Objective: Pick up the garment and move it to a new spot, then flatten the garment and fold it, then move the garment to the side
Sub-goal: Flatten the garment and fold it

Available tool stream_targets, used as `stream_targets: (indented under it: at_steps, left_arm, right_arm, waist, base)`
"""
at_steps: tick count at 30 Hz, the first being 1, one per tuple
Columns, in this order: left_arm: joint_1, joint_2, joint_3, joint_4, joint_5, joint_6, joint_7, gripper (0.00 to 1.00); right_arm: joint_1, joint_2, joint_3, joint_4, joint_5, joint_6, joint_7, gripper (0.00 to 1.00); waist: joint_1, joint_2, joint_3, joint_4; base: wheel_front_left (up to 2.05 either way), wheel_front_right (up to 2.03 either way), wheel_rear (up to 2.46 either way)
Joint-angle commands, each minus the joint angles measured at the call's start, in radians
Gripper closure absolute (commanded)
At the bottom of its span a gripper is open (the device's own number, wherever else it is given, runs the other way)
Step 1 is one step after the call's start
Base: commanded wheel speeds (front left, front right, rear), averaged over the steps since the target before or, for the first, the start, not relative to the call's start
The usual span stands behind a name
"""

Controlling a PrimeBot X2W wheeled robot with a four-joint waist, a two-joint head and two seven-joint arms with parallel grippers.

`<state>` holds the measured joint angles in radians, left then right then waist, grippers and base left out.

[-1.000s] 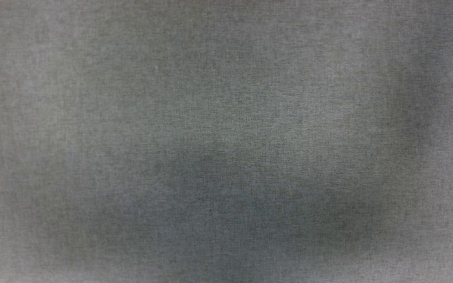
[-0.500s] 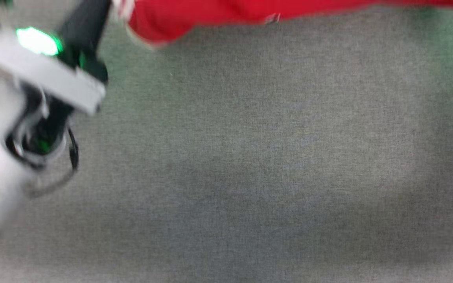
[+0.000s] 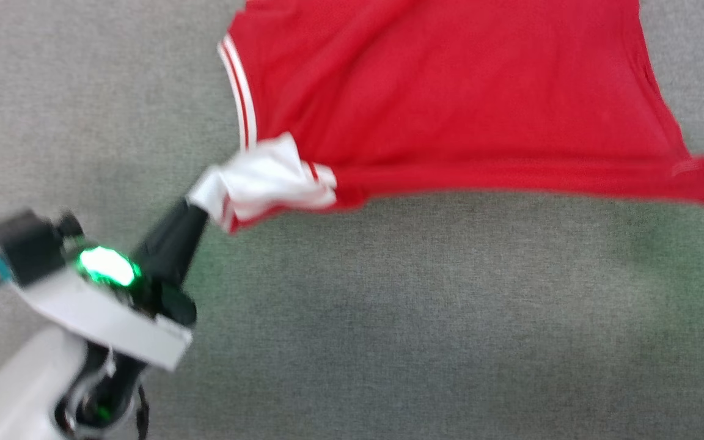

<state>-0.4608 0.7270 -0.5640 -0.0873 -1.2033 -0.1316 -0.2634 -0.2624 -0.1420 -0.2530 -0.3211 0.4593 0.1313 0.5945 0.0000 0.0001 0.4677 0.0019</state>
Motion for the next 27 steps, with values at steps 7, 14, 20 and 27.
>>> stream_targets:
  at_steps: [7, 14, 20, 27]
  left_arm:
    - [0.185, 0.029, 0.054, -0.110, 0.039, 0.002, -0.001, 1.00]
    - [0.353, 0.050, 0.133, -0.217, 0.071, 0.002, -0.001, 1.00]
    - [0.396, 0.054, 0.163, -0.256, 0.096, 0.002, -0.001, 1.00]
    - [0.260, 0.053, 0.112, -0.227, 0.092, 0.002, 0.000, 1.00]
  right_arm:
    - [0.202, 0.044, -0.055, -0.170, 0.014, -0.001, 0.064, 1.00]
    - [0.341, 0.072, -0.084, -0.272, 0.046, -0.001, 0.086, 1.00]
    - [0.372, 0.079, -0.090, -0.313, 0.058, -0.001, 0.088, 1.00]
    - [0.239, 0.049, -0.054, -0.249, 0.046, -0.001, 0.093, 1.00]
  waist:
    - [0.0000, -0.0001, -0.043, 0.010]
    - [0.0000, -0.0001, -0.048, 0.010]
    - [0.0000, -0.0001, -0.031, 0.011]
    - [0.0000, -0.0001, -0.006, 0.012]
  base:
    - [0.00, 0.00, 0.00]
    - [0.00, 0.00, 0.00]
    - [0.00, 0.00, 0.00]
    - [0.00, 0.00, 0.00]
